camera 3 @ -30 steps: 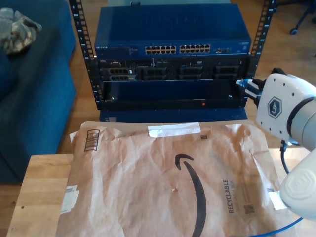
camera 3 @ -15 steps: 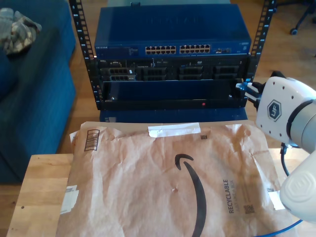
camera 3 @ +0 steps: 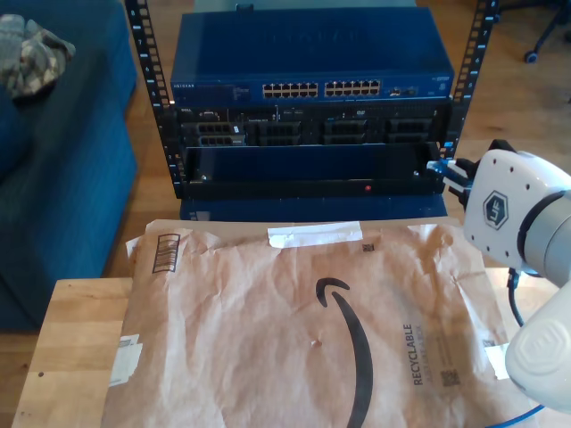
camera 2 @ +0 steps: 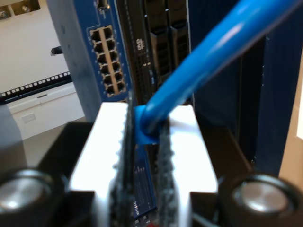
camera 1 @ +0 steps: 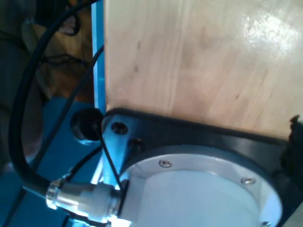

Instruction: Grab the cable and plug it in

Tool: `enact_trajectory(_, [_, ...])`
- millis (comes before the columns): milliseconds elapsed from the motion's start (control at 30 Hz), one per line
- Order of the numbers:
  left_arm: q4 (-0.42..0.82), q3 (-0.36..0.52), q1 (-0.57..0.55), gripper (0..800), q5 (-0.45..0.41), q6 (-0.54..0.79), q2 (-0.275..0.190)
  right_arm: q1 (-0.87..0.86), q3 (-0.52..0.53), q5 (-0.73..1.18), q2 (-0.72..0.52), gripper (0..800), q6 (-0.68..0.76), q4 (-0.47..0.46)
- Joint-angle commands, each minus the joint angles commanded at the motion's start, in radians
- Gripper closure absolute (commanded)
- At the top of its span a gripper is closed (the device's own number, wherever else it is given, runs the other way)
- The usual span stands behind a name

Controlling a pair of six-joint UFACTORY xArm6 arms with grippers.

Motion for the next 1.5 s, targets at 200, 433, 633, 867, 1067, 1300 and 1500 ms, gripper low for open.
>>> enact_trajectory(200, [-0.006, 0.005, 0.008, 0, -0.015, 0.006, 0.058, 0.000, -0.028, -0.006, 0.041, 799, 0.000, -0.002])
enact_trajectory(433, [-0.017, 0.041, 0.092, 0, -0.123, 0.049, 0.132, 0.000, -0.046, -0.043, 0.109, 800, -0.002, -0.002])
enact_trajectory(633, [-0.017, 0.041, 0.092, 0, -0.123, 0.049, 0.132, 0.008, -0.043, -0.120, 0.187, 800, 0.000, -0.005])
enact_trajectory(867, [-0.017, 0.041, 0.092, 0, -0.123, 0.049, 0.132, 0.069, -0.054, -0.172, 0.218, 800, 0.006, 0.005])
enact_trajectory(1067, [-0.017, 0.041, 0.092, 0, -0.123, 0.049, 0.132, 0.167, -0.089, -0.195, 0.238, 800, 0.041, 0.005])
enact_trajectory(1300, [-0.017, 0.041, 0.092, 0, -0.123, 0.049, 0.132, 0.192, -0.141, -0.196, 0.278, 800, 0.041, 0.002])
enact_trajectory(1500, [-0.017, 0.041, 0.092, 0, -0.123, 0.049, 0.132, 0.192, -0.172, -0.212, 0.347, 800, 0.038, -0.006])
